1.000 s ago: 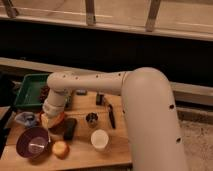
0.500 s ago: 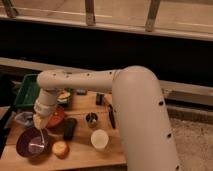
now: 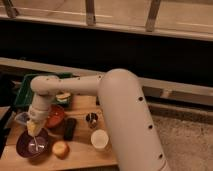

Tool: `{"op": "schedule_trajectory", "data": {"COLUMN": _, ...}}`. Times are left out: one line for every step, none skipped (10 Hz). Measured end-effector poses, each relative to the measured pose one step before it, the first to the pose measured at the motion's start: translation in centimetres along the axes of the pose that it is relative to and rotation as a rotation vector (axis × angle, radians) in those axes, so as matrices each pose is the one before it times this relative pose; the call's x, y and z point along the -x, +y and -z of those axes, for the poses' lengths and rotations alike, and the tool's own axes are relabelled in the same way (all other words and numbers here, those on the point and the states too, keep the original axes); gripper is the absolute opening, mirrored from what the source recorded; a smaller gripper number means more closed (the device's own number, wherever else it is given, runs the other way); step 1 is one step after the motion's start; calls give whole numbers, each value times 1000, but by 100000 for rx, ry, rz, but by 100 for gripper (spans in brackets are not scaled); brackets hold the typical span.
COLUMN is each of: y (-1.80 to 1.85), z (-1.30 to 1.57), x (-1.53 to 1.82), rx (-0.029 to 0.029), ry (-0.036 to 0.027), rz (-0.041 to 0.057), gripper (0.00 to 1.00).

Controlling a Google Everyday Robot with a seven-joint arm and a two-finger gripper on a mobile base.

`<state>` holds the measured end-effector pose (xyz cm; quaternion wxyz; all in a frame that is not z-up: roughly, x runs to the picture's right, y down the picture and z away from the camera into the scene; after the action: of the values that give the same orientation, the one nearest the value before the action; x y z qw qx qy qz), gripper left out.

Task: Place fork in purple bowl

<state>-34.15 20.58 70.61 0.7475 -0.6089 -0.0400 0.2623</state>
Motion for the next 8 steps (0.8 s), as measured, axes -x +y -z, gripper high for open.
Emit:
{"op": "schedule_trajectory", "data": {"y": -239, "z": -652, "x": 26, "rx": 1830, "ry": 779, "rz": -245, "gripper": 28}}
{"op": "schedule_trajectory", "data": {"y": -155, "z": -573, "x": 2, "rx": 1314, "ry": 846, "rz": -56, "gripper": 38}}
{"op": "schedule_trajectory", "data": {"y": -112, "z": -303, "x": 66, "rx": 759, "ry": 680, "rz": -9, "gripper": 50}}
{"op": "schedule_trajectory", "data": {"y": -69, "z": -132, "x": 16, "rx": 293, "ry": 479, "rz": -30, "gripper": 58}}
{"op": "schedule_trajectory", "data": {"y": -118, "z": -134, "x": -25, "rx": 369, "ry": 522, "rz": -20, "gripper": 68}}
{"op": "schedule_trajectory", "data": {"y": -55, "z": -114, "x": -7, "rx": 200, "ry": 403, "rz": 134, "gripper": 73}}
{"op": "schedule_trajectory", "data": {"y": 77, "z": 35, "x": 42, "rx": -15, "ry": 318, "rz": 345, "gripper": 74}}
{"op": "schedule_trajectory", "data": {"y": 11, "z": -51, "x": 3, "rx": -73, "ry": 421, "rz": 147, "gripper": 74}}
